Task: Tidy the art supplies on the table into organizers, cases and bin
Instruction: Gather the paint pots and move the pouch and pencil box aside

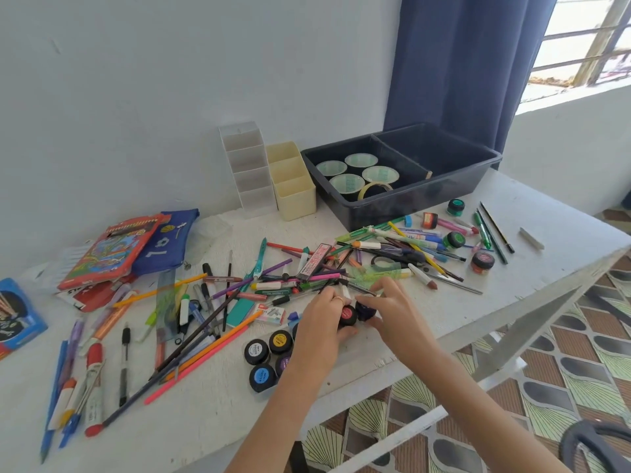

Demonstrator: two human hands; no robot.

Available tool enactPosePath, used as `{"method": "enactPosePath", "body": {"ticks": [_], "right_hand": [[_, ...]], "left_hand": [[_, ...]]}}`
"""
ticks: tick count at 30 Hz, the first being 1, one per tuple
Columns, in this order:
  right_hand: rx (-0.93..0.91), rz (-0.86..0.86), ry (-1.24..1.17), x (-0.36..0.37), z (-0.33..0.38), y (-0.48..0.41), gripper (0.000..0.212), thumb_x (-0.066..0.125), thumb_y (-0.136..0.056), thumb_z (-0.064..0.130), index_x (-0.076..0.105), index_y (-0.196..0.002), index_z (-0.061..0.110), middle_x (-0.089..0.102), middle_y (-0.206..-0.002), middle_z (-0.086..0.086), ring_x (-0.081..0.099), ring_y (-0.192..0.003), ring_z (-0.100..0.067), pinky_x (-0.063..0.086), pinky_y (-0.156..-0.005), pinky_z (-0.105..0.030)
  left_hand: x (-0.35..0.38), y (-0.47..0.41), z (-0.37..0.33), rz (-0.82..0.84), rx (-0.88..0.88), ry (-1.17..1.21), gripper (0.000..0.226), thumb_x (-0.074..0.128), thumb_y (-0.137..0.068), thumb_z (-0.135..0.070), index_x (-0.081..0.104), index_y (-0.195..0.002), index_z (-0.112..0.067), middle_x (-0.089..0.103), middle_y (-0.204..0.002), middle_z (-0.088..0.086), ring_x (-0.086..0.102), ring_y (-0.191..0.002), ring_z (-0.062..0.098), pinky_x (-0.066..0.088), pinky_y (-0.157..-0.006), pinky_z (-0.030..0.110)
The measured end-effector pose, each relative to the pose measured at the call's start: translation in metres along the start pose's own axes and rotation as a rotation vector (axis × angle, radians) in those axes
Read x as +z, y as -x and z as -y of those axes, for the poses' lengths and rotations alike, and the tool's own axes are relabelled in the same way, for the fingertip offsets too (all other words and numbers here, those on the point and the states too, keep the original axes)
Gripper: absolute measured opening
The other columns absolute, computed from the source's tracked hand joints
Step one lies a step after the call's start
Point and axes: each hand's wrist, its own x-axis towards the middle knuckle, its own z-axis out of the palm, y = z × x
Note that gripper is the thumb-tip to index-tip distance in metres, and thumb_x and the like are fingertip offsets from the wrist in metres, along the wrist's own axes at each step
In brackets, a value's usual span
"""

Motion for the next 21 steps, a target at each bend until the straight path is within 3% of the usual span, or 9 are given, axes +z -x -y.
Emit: {"method": "enactPosePath", "body": {"ticks": [5, 8, 11, 16, 21], "right_hand": [[0.037, 0.034, -0.128, -0.013, 0.004, -0.001, 0.045, 0.062, -0.088, 0.012, 0.051, -0.131, 0.016, 0.048, -0.111, -0.003, 0.045, -0.104, -0.018, 0.045, -0.085, -0.028], [0.058, -0.149, -0.247, -0.022, 0.003, 0.003, 0.033, 0.055, -0.087, 0.0, 0.06, -0.117, 0.011, 0.054, -0.104, -0.004, 0.051, -0.091, -0.015, 0.049, -0.081, -0.031], [0.143, -0.273, -0.269, -0.033, -0.003, 0.007, 0.03, 0.055, -0.085, -0.004, 0.064, -0.111, 0.01, 0.058, -0.103, -0.003, 0.052, -0.081, -0.009, 0.049, -0.077, -0.027], [0.296, -0.37, -0.24, -0.049, -0.031, 0.018, 0.029, 0.055, -0.085, -0.002, 0.066, -0.105, 0.015, 0.062, -0.1, 0.001, 0.055, -0.077, -0.012, 0.049, -0.07, -0.026], [0.437, -0.429, -0.24, -0.066, -0.074, 0.021, 0.026, 0.054, -0.084, -0.003, 0.067, -0.099, 0.013, 0.063, -0.094, 0.0, 0.058, -0.081, -0.017, 0.05, -0.074, -0.031]], "left_hand": [[-0.008, -0.004, 0.001, 0.05, 0.003, 0.121, 0.044, 0.059, -0.089, -0.035, 0.053, -0.128, -0.015, 0.051, -0.118, -0.002, 0.049, -0.112, 0.015, 0.041, -0.096, 0.032], [-0.016, -0.01, -0.003, 0.009, 0.03, 0.25, 0.034, 0.042, -0.099, -0.03, 0.054, -0.127, -0.016, 0.053, -0.122, -0.004, 0.048, -0.116, 0.01, 0.036, -0.1, 0.025], [-0.018, -0.018, -0.013, -0.016, 0.044, 0.328, 0.031, 0.038, -0.1, -0.029, 0.056, -0.123, -0.019, 0.055, -0.118, -0.011, 0.049, -0.107, 0.001, 0.034, -0.092, 0.013], [-0.002, -0.043, -0.042, 0.053, 0.103, 0.355, 0.027, 0.043, -0.098, -0.028, 0.059, -0.118, -0.019, 0.057, -0.107, -0.01, 0.052, -0.098, 0.003, 0.039, -0.084, 0.015], [0.025, -0.075, -0.076, 0.13, 0.145, 0.336, 0.024, 0.048, -0.096, -0.027, 0.061, -0.115, -0.02, 0.062, -0.107, -0.005, 0.055, -0.096, 0.005, 0.046, -0.085, 0.022]]}}
